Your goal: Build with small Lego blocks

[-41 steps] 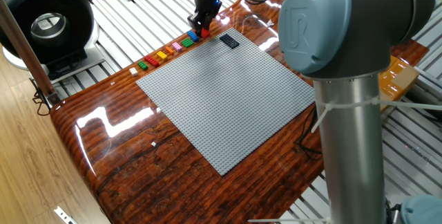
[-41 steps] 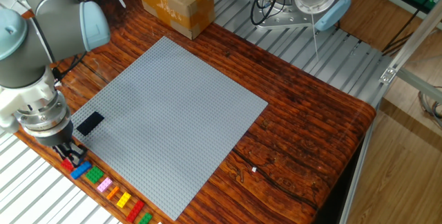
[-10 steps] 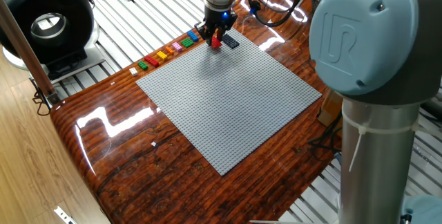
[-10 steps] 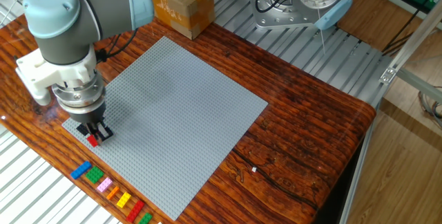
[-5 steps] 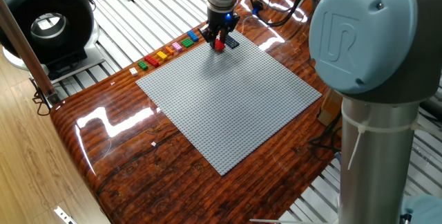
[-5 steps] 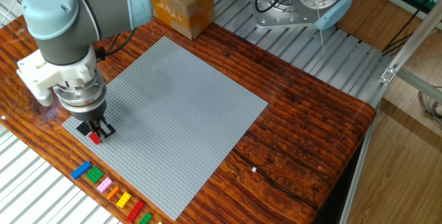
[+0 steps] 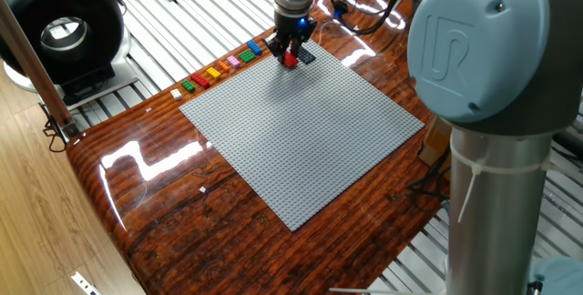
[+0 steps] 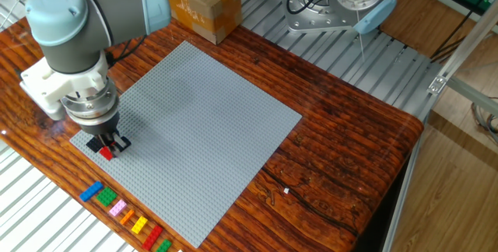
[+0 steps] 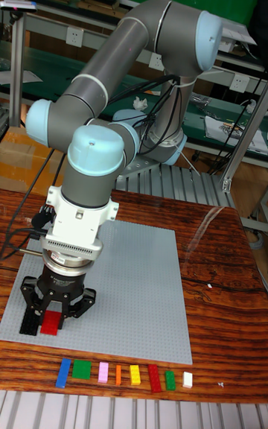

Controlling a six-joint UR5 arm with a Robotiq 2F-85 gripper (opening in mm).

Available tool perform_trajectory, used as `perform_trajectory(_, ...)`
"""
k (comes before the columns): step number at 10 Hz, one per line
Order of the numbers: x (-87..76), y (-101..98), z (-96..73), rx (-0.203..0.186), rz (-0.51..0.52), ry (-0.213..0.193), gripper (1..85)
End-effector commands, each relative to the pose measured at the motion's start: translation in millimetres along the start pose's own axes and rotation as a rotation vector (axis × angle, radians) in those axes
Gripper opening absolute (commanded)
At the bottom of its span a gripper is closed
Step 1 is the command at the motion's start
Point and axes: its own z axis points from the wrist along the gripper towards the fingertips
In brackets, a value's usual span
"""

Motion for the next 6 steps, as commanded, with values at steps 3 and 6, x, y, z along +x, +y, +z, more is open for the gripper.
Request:
perform_trajectory(3,0.8,7.7,1.0,-0.046,-0.063,-0.001,1.0)
perform_trajectory(6,7.4,-4.9,1.4,-0.036,-0.103,0.017,1.0)
